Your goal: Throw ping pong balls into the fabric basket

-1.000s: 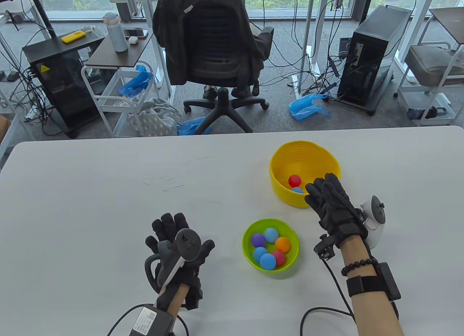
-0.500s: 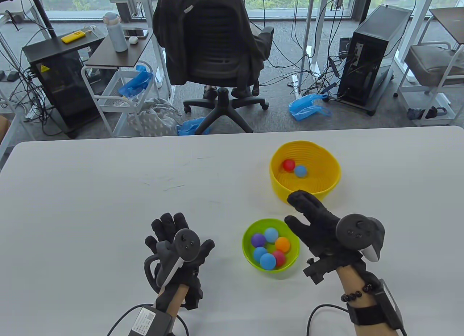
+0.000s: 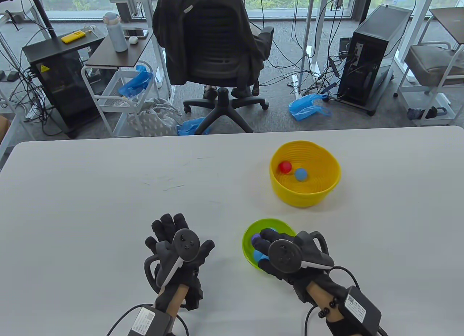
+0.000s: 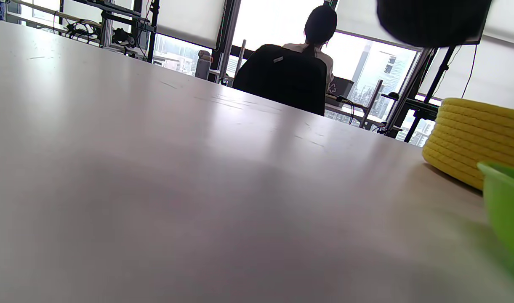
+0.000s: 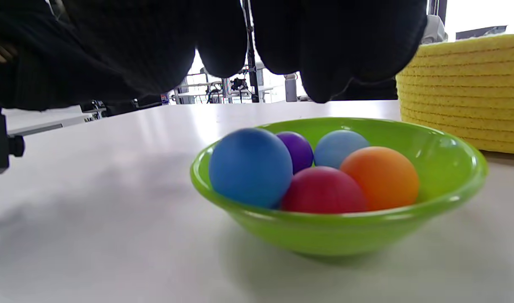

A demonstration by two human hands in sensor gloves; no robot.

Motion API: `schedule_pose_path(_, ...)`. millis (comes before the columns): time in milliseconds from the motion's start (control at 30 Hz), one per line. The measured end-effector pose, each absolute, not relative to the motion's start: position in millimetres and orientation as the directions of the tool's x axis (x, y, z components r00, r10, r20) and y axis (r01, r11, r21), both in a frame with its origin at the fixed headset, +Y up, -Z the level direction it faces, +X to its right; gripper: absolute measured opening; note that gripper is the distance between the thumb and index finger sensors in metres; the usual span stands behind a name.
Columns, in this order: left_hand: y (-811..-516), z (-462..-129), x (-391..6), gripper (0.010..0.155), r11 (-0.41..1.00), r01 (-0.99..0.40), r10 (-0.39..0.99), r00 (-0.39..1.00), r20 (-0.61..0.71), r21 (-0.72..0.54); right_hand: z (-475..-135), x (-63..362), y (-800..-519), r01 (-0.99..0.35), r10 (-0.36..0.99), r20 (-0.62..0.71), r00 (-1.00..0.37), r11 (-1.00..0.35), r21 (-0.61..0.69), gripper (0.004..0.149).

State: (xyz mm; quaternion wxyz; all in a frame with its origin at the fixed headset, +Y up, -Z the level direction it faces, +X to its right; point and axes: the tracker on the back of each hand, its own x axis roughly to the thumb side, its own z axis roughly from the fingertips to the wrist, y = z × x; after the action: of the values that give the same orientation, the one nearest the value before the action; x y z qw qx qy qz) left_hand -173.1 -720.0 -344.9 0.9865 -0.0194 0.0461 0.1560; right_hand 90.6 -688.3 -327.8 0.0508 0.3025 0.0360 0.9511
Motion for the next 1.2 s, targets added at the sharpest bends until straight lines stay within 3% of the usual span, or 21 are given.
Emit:
schedule_pose_path(133, -720.6, -344.7, -172.8, 0.105, 0.952, -0.306, 0.302, 0.948, -0.097, -0.027, -330.0, 86.8, -699.3, -0.013, 0.079, 0.57, -0.818, -0.993, 0.12, 0.06)
schedule_pose_path(667, -720.4, -344.3, -171.5, 0.105, 0.953, -0.301, 0.298, 0.95, -0.097, -0.023, -328.5, 76.7, -709.3, 0.029, 0.035, 0.581, -0.813, -0.994, 0.101, 0.052)
schedule_pose_path(1033, -720.0, -344.2, -171.8, 0.105, 0.952, -0.305, 0.302, 0.948, -0.096, -0.017, -327.7, 77.6, -707.6, -0.02, 0.055, 0.592, -0.804, -0.998, 0.065, 0.046)
schedule_pose_path(1200, -719.8, -344.1, -173.1, 0.105, 0.95, -0.312, 0.31, 0.946, -0.098, -0.011, -330.9, 91.6, -694.9, -0.198, 0.194, 0.589, -0.785, -0.978, 0.058, 0.046)
